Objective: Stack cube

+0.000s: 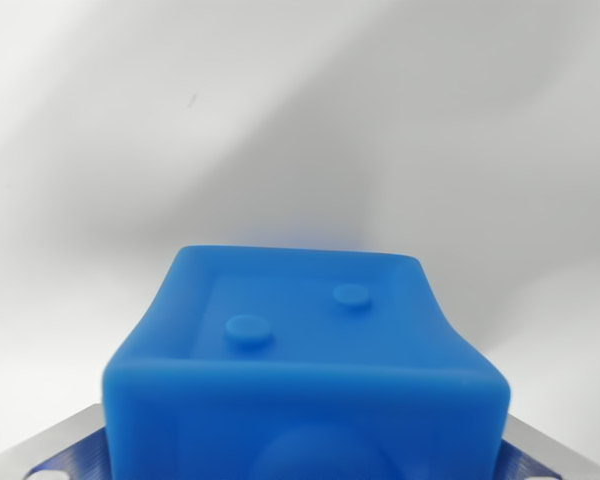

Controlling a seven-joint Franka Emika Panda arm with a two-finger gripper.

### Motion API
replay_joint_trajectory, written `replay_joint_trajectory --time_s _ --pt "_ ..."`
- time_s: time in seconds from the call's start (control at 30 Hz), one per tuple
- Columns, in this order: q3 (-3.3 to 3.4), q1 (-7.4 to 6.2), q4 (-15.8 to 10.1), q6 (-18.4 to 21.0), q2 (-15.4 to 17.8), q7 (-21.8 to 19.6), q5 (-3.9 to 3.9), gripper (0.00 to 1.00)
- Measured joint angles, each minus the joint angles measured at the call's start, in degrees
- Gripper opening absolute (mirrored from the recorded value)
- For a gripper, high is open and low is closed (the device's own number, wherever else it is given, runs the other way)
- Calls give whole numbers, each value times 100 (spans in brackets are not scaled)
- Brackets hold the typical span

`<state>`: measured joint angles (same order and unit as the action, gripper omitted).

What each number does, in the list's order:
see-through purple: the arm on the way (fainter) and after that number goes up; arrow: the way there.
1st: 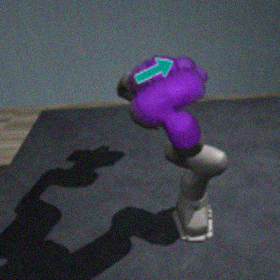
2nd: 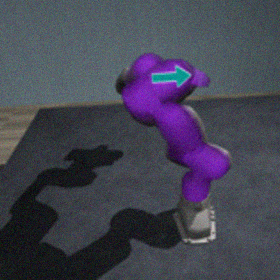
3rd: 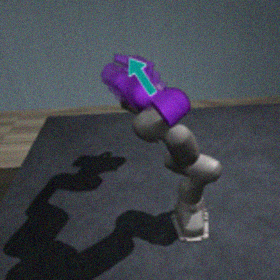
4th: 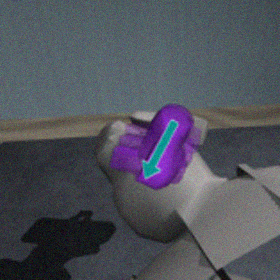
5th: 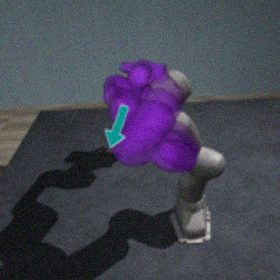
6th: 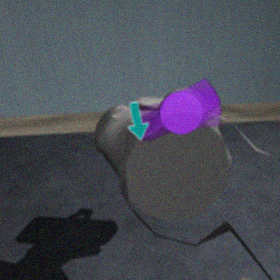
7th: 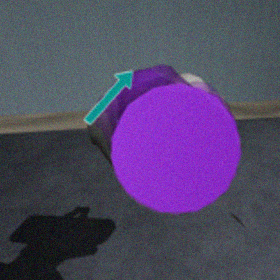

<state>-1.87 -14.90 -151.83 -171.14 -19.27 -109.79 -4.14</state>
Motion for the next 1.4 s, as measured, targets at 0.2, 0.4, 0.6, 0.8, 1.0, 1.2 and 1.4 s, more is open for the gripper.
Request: replay_joint_trajectory --time_s 0.2,0.4,0.6,0.8,1.0,1.2,1.4 --pt "-42 37 -58 149 207 12 15 0" --pt "-101 89 -120 363 489 43 51 0" --pt "-152 124 -168 609 794 96 129 0" --pt "-182 133 -219 880 1117 159 219 0" --pt "-194 132 -252 1201 1481 221 301 0" --pt "-194 134 -227 1435 1709 377 344 0" --pt "-162 184 -73 1501 1584 680 345 0"
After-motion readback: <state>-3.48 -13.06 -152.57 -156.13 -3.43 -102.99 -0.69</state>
